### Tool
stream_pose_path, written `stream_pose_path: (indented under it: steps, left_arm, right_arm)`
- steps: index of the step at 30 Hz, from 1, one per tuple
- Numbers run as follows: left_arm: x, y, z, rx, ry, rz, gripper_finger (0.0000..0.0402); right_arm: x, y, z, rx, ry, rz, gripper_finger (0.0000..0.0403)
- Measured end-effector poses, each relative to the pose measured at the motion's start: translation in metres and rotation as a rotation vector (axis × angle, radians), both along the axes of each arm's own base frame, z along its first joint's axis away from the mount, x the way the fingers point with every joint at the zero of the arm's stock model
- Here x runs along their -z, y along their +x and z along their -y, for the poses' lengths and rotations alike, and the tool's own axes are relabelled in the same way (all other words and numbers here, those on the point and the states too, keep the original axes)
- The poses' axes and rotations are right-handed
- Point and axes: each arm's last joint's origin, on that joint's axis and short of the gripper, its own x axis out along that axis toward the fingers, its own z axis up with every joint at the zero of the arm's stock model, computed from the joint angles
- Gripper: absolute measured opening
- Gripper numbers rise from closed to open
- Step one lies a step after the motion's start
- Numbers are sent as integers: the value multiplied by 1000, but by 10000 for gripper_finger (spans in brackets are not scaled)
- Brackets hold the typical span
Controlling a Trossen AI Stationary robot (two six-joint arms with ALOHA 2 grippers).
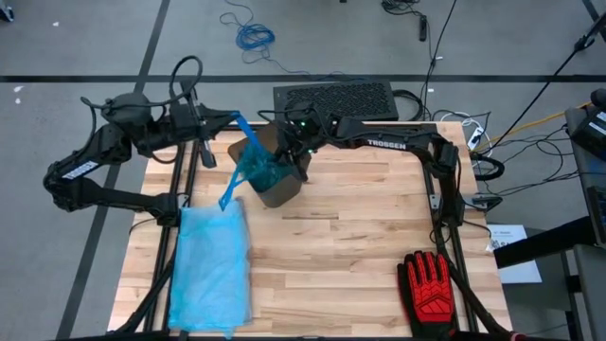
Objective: Place trash/remove bag and relplace
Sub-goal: Remove the blue trash bag from the black trash bin
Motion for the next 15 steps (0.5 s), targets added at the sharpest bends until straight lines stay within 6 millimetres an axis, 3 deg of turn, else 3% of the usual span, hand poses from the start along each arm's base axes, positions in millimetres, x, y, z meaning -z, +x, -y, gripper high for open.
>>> stream_pose_path:
  steps: [7, 15]
  left_arm:
    - [2, 6, -2, -16, -4, -17, 8]
    - [3, 6, -2, -29, -6, -22, 45]
  right_arm:
    - [-9, -4, -1, 8, 0, 20, 31]
    - [-34, -16, -2, 17, -21, 72, 172]
